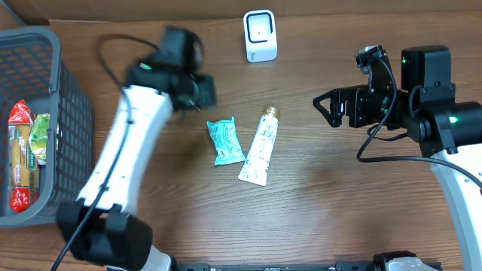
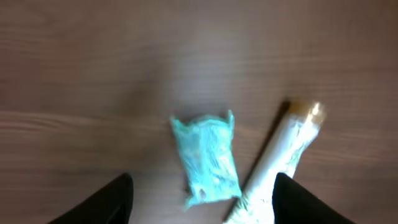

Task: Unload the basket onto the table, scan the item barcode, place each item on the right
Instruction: 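Grasp the mint-green packet in the basket and set it beside the tube, then grasp the green-yellow packet from the basket and place it left of mint packet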

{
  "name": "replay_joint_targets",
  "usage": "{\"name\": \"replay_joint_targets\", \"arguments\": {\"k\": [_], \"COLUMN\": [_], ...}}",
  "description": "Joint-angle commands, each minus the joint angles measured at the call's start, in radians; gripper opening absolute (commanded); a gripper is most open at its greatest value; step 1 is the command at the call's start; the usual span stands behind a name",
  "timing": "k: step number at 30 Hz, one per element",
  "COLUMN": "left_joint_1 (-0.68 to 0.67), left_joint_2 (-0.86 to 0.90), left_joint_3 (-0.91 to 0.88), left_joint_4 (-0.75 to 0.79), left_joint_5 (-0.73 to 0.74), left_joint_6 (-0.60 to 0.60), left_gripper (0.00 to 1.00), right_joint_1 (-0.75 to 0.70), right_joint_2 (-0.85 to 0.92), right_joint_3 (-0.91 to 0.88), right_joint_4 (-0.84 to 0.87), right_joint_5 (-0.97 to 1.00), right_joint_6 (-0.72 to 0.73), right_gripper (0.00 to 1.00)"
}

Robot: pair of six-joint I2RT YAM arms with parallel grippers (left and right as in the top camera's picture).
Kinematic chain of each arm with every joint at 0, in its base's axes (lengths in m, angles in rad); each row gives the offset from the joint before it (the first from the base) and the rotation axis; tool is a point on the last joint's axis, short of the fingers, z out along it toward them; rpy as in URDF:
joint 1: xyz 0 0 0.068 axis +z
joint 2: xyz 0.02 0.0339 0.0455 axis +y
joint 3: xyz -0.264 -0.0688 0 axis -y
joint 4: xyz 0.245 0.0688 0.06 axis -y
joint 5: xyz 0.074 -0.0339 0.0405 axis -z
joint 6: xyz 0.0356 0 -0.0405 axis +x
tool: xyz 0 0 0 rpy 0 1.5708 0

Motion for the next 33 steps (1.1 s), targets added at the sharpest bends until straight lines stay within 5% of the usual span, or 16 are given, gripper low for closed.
{"name": "replay_joint_targets", "arguments": {"k": [1, 10, 17, 23, 29, 33], "left_joint_1": [0.124, 0.592, 0.869, 0.939, 0.922, 0.913], "left_joint_2": [-0.058, -0.063, -0.062, -0.061, -0.025, 0.04], "left_joint_3": [0.212, 0.3, 0.075, -0.168, -0.363, -0.381], "left_joint_4": [-0.116, -0.244, -0.077, 0.206, 0.589, 0.689], "left_joint_5": [-0.102, -0.121, -0.026, -0.031, -0.031, -0.05], "left_joint_6": [0.023, 0.032, 0.034, 0.153, 0.354, 0.433], "left_gripper": [0.67, 0.69, 0.66, 0.66, 0.77, 0.77], "right_joint_1": [-0.002, -0.002, -0.002, -0.002, -0.002, -0.003], "right_joint_2": [-0.001, -0.001, -0.001, -0.001, -0.001, -0.001], "right_joint_3": [0.019, 0.019, 0.019, 0.019, 0.019, 0.019], "right_joint_4": [-0.002, -0.008, -0.017, -0.013, 0.001, 0.002], "right_joint_5": [-0.008, -0.008, -0.008, -0.008, -0.008, -0.008], "right_joint_6": [-0.001, 0.0, -0.001, -0.001, -0.001, -0.001], "right_gripper": [0.99, 0.99, 0.99, 0.99, 0.99, 0.99]}}
